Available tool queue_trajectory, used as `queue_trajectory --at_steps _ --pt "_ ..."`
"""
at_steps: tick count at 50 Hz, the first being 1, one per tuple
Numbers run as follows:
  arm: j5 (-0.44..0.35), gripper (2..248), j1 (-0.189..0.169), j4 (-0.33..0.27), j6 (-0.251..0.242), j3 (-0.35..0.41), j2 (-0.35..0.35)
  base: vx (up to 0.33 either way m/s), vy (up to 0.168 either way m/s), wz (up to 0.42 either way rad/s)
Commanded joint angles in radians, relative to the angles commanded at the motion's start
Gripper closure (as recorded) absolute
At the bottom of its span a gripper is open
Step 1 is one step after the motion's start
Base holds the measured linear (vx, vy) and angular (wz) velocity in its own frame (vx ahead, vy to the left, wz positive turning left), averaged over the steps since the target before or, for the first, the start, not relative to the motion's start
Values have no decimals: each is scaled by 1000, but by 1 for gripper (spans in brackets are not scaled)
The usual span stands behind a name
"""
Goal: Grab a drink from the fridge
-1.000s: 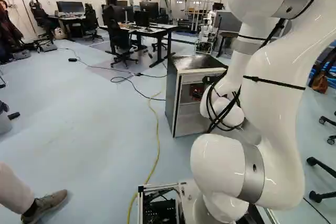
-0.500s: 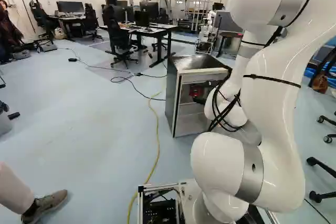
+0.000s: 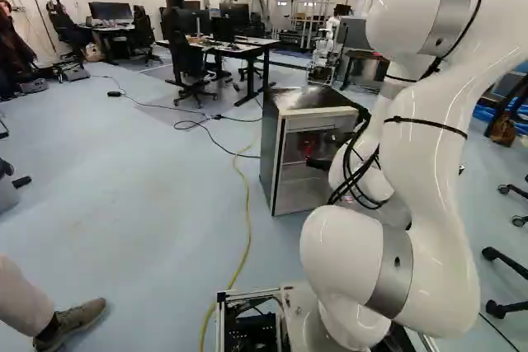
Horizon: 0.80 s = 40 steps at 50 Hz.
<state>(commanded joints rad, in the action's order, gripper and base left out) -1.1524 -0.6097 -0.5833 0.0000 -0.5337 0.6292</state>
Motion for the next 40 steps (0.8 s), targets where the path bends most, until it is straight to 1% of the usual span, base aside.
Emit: queue_trajectory --at_steps 9,13,30,40 --pt "7 3 -16 -56 0 -36 45 0 0 0" --pt "9 3 -18 -69 0 -49 64 0 0 0" --pt "10 3 -20 -77 0 -85 129 0 0 0" --pt "10 3 -20 -68 0 -105 166 0 0 0"
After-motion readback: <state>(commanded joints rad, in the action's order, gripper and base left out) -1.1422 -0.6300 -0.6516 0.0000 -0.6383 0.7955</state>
